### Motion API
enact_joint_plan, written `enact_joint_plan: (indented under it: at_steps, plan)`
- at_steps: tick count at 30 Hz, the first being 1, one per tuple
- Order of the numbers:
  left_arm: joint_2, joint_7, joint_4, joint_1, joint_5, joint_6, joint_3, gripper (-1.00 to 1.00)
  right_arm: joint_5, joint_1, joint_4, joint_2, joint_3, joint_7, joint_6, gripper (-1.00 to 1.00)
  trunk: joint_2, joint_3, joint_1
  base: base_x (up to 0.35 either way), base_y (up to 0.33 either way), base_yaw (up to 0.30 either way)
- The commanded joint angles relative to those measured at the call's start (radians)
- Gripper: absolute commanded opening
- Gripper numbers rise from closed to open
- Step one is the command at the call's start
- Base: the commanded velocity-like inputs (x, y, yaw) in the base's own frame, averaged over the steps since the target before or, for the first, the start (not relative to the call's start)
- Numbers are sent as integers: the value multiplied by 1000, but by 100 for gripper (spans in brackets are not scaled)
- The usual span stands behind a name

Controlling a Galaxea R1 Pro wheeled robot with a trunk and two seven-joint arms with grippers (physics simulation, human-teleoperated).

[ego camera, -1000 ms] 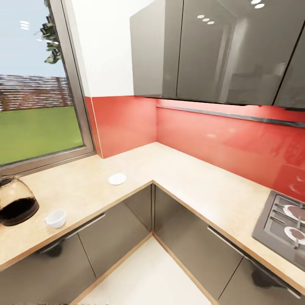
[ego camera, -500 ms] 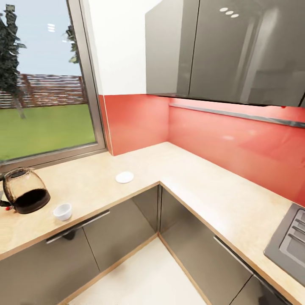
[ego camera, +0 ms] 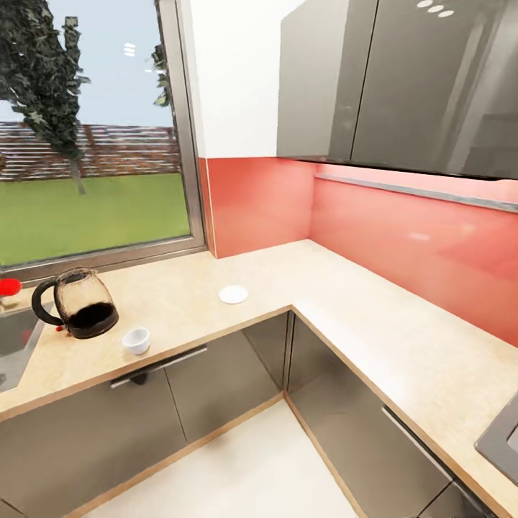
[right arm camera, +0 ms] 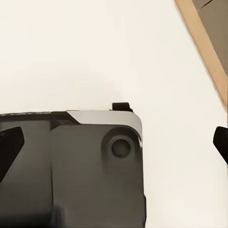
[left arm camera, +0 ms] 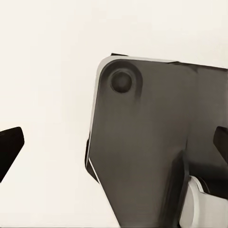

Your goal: Set up a coffee station on the kitchen countertop: keep the coffee maker on the countertop, move the bottle of coffee from the kitchen shelf to the counter next to the coffee maker, place a paper coffee filter on top of the coffee maker, put the saucer next to the coffee maker with the coffee cup on the saucer, and place the electric kettle next to the coffee maker.

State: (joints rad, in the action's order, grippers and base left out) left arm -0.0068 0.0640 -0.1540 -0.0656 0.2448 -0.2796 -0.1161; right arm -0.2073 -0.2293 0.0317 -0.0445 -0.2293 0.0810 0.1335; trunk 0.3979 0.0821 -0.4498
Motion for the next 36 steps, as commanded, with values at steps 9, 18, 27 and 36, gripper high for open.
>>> enact_joint_plan:
  at_steps: [9,18,27,36]
  plan:
    - [1,11,-5,0,13,-2,-7,100,-10,-1,-1,-2,-7,3,3,100,2,9,0,-268,-143,236]
    - [5,11,-5,0,13,-1,-7,100,-37,-1,-1,0,1,2,3,100,2,11,0,-116,-9,48]
    - [12,2,-12,2,-4,-1,-21,100,-145,-1,1,-9,29,1,7,100,2,11,0,-3,0,1]
    - [62,-3,-446,62,-20,-115,-18,100,-145,-2,294,-83,28,-4,172,100,2,11,0,0,0,0]
